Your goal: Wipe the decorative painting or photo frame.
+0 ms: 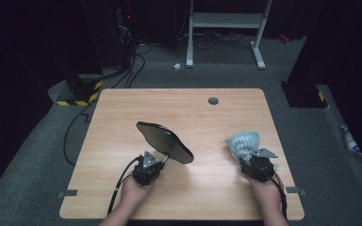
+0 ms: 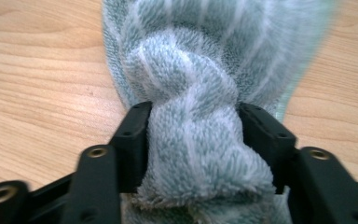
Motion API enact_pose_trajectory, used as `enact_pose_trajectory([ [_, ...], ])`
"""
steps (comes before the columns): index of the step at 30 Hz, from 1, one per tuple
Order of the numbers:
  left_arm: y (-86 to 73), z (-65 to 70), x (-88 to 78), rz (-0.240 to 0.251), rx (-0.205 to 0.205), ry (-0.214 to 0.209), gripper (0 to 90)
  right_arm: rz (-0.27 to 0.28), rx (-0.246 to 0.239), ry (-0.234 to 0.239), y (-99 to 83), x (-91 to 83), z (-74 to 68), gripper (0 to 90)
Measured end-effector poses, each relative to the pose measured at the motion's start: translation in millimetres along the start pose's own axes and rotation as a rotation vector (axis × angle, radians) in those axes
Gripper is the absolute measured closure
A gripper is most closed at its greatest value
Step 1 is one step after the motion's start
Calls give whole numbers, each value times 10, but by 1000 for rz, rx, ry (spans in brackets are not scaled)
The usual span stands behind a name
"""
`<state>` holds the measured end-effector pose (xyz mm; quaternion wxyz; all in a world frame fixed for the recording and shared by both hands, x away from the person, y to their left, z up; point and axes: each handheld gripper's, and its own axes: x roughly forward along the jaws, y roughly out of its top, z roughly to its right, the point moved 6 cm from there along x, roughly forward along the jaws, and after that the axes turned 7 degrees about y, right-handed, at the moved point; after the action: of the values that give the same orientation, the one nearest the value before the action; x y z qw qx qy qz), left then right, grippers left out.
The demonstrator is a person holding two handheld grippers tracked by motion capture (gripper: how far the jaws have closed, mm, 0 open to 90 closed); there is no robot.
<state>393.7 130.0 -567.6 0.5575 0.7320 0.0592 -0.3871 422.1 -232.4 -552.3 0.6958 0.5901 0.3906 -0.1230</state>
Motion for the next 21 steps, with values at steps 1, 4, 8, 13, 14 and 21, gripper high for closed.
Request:
enact_pose_trajectory([
  [1,0,1,0,0,0,0,864,6,-4,0,13,-4,-4,388],
  [4,-1,6,-1,0,0,-4,856,21,-4,3,60,-44,-26,320],
  [8,-1,7,-3,0,9,-5,836,76,-11,0,191,-188,-78,261],
  [13,0,8,-3,0,10,-5,793,165,-57,43,377,-429,-294,250],
  [14,-1,7,-4,-1,10,-2,786,179,-62,54,392,-453,-356,258],
  [21,-1,5,-2,-1,1,1,700,145,-71,123,144,-341,-771,259],
])
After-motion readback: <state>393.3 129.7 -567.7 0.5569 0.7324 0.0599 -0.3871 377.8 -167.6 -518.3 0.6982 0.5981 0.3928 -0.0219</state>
